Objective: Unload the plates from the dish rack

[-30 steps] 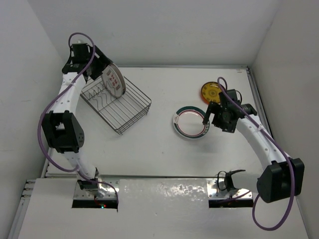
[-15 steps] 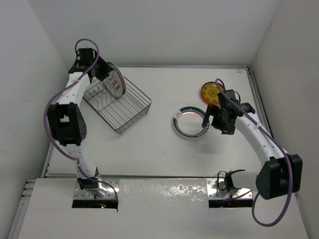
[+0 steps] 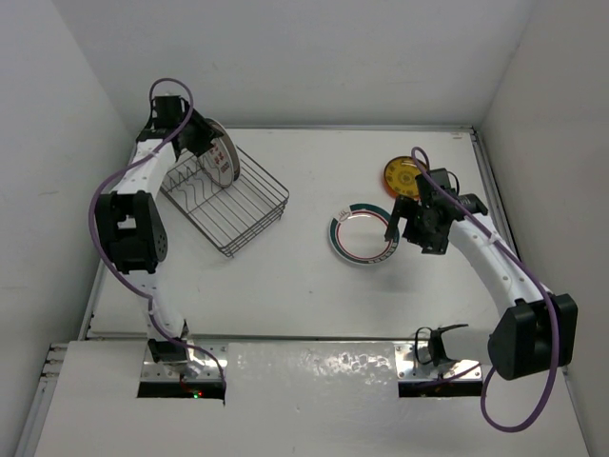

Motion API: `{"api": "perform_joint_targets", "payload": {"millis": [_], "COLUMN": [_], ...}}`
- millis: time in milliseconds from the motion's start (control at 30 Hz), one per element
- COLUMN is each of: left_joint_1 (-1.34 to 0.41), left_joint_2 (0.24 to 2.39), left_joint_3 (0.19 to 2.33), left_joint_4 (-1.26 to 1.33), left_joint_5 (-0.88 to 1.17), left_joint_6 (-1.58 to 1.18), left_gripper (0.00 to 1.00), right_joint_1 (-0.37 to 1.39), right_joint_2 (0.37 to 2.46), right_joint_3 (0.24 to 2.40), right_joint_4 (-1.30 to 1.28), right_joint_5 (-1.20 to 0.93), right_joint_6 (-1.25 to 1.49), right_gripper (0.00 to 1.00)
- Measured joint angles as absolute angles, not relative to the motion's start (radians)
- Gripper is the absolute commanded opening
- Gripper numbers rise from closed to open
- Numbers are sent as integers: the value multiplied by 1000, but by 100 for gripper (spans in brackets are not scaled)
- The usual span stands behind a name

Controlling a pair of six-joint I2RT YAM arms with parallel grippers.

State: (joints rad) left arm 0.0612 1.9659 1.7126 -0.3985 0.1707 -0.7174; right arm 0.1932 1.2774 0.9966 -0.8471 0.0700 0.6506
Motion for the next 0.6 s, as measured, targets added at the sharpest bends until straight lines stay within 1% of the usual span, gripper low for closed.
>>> {"api": "perform_joint_targets", "payload": {"millis": [33,67,133,167,233,467,600], "left_joint_1": [61,61,61,60,59,61,62], "left_joint_2": [1969,1972,1975,1975,1975,1971,1971], "left_joint_3": [1713,1713,1713,1714,1723,1795,1876], "left_joint_4": [-396,-392,-377,-373,-374,-503,-621], "left_joint_5": [176,179,196,197,204,163,140], "left_joint_6": [-719,-719,-728,-728,-728,-675,-612], "left_gripper": [41,31,23,10,0,0,0], "right_joint_1": [194,194,193,193,193,194,193], "right_joint_2": [1277,1277,1277,1277,1277,1277,1277], "right_joint_3": [997,997,997,997,997,1001,1029], "right_joint_4": [-847,-847,-847,-847,-847,-849,-861], "right_joint_5": [70,70,70,70,70,68,59], "right_joint_6": [651,651,651,651,651,654,658], "right_gripper": [99,99,99,99,99,99,99]}}
